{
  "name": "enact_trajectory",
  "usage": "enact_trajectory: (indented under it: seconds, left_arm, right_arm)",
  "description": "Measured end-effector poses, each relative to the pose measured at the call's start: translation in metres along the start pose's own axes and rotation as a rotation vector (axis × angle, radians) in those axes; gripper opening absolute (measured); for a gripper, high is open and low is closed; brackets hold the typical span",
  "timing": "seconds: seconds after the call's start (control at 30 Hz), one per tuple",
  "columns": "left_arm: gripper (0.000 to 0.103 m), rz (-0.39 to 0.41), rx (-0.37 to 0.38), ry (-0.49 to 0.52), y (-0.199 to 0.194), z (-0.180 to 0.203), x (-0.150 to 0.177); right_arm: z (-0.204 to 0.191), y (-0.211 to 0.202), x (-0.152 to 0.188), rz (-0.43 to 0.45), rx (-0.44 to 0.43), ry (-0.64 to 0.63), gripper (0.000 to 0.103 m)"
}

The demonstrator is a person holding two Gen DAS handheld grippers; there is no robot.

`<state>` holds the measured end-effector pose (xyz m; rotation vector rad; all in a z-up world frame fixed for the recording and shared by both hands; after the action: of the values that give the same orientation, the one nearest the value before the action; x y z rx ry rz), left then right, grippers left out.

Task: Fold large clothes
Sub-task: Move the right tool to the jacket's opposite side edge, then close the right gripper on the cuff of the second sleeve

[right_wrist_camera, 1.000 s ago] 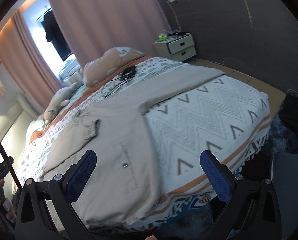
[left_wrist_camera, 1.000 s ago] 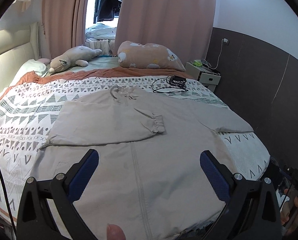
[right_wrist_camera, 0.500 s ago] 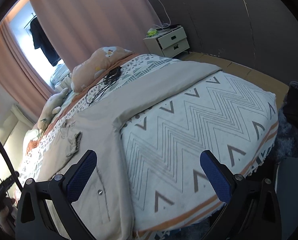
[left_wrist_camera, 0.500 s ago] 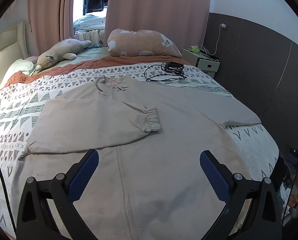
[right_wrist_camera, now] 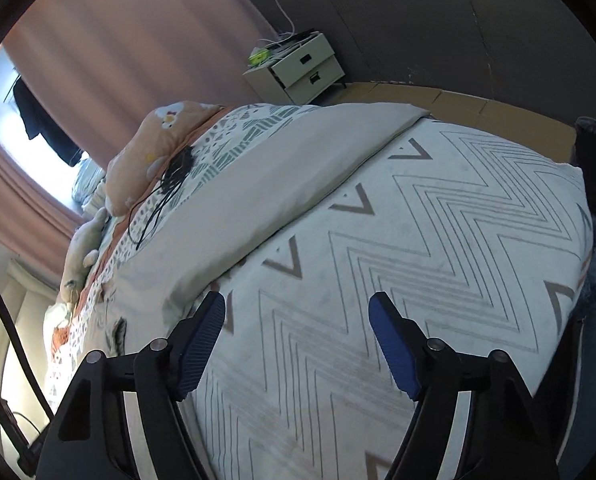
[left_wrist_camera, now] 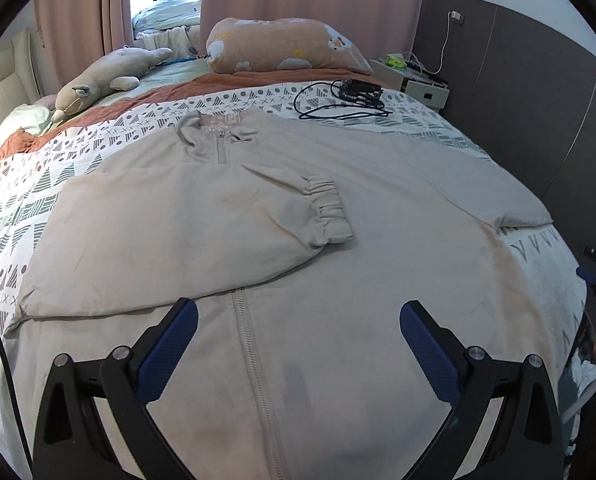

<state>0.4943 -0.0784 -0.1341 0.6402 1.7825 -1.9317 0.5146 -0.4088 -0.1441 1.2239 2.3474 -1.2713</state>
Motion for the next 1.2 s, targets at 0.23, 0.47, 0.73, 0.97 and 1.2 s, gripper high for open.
enact_trajectory:
  seconds: [0.23, 0.47, 0.73, 0.97, 1.2]
  left_arm:
    - [0.103, -0.005, -0.052, 0.030, 0.007, -0.026, -0.003]
    - [0.103, 0.001, -0.093, 0.036, 0.006, -0.063, -0.006]
    - [0.103, 0.007, -0.055, -0.139, 0.011, -0.109, 0.009]
    - [0.103, 0.005, -0.075, -0.211, 0.013, -0.139, 0.014]
    - [0.103, 0.028, -0.078, -0.288, 0.007, -0.159, 0.017]
  right_arm:
    - [0.000, 0.043, -0.037, -0.015, 0.007, 0.026, 0.055]
    - [0.001, 0.079, -0.060, -0.027, 0.028, 0.069, 0.038]
    - [-0.002, 0.108, -0.074, -0.034, 0.088, 0.058, 0.038]
    - [-0.014, 0.132, -0.089, -0.043, 0.158, -0.024, 0.008]
    - [-0.061, 0.109, -0.104, 0.030, 0.191, -0.121, 0.000]
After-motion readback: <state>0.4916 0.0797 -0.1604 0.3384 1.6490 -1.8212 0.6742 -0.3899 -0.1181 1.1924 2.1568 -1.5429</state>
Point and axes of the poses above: each gripper's, at about its wrist camera, not at the fingertips, and y roughly the way its jaws point, z to its right, x to its underside, the point moved 5 cm from there along y, roughly the way its jaws point, and after that the axes turned 4 degrees about -z, right-handed, at the moved point
